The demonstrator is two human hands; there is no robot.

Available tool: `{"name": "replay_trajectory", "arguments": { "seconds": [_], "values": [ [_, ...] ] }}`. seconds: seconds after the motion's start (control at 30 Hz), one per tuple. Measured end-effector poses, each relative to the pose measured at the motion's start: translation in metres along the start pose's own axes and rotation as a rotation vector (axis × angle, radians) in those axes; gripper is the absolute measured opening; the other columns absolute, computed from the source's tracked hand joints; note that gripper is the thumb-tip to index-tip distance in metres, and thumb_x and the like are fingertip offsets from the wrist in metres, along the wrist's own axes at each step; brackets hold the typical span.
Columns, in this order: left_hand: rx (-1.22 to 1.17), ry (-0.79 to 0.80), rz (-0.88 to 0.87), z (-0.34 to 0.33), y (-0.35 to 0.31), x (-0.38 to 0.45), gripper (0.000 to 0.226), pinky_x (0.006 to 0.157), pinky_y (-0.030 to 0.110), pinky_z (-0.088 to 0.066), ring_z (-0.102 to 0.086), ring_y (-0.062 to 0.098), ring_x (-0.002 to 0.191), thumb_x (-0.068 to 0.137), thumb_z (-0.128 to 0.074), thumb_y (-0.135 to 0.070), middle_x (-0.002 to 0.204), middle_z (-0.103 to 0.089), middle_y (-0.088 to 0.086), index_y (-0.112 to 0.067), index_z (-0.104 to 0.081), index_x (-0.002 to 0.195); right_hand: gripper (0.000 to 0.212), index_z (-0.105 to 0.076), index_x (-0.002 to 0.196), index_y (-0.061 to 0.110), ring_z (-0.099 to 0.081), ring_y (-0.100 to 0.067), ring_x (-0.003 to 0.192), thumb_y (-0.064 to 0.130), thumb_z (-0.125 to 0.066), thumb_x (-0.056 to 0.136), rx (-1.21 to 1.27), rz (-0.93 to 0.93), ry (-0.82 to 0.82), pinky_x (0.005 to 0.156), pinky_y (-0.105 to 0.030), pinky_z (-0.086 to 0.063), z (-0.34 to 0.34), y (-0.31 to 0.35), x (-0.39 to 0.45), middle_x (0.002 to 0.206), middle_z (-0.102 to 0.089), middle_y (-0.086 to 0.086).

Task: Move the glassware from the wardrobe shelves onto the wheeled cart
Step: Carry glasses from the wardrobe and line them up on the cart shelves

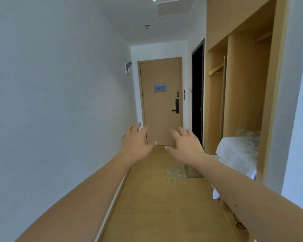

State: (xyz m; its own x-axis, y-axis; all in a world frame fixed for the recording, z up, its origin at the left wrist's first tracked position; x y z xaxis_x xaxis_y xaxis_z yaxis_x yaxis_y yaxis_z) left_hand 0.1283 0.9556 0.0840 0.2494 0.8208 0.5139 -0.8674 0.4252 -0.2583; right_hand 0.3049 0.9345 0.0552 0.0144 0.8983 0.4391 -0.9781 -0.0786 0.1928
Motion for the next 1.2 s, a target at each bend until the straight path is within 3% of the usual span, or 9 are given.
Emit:
{"name": "replay_trajectory", "arguments": {
  "seconds": [0.4, 0.63, 1.2],
  "values": [
    [-0.016, 0.087, -0.215, -0.128, -0.065, 0.159, 0.078, 0.121, 0.058, -0.023, -0.016, 0.031, 0.152, 0.088, -0.066, -0.057, 0.165, -0.024, 0.007, -0.033, -0.033, 0.155, 0.079, -0.023, 0.159, 0.026, -0.021, -0.041, 0.149, 0.061, -0.052, 0.094, -0.066, -0.139, -0.076, 0.120, -0.055, -0.025, -0.018, -0.142, 0.116, 0.163, -0.026, -0.014],
    [-0.039, 0.143, -0.253, -0.195, -0.082, 0.250, 0.076, 0.121, 0.054, -0.026, -0.020, 0.031, 0.151, 0.091, -0.066, -0.051, 0.163, -0.027, 0.009, -0.029, -0.032, 0.156, 0.075, -0.026, 0.157, 0.025, -0.023, -0.039, 0.148, 0.057, -0.054, 0.095, -0.088, -0.213, -0.021, 0.119, -0.052, -0.025, -0.054, -0.209, 0.182, 0.161, -0.030, -0.013],
    [-0.254, 0.243, -0.399, -0.306, -0.068, 0.405, 0.075, 0.120, 0.050, -0.029, -0.020, 0.026, 0.151, 0.093, -0.067, -0.046, 0.163, -0.028, 0.004, -0.028, -0.032, 0.156, 0.074, -0.029, 0.156, 0.026, -0.025, -0.039, 0.147, 0.056, -0.056, 0.094, -0.196, -0.376, 0.010, 0.117, -0.053, -0.027, -0.120, -0.267, 0.316, 0.161, -0.028, -0.013]
  ]
}}
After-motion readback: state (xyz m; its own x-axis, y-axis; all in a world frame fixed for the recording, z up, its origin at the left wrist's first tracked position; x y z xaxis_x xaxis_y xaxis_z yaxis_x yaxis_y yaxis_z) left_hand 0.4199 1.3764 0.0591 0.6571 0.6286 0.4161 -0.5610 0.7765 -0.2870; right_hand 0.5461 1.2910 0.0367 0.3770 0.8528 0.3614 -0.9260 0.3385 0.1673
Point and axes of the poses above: each hand's wrist, its own x-axis towards the middle knuckle, its own z-axis out of the back of the hand, y = z × x, the point moved 10 cm from there along x, towards the middle knuckle
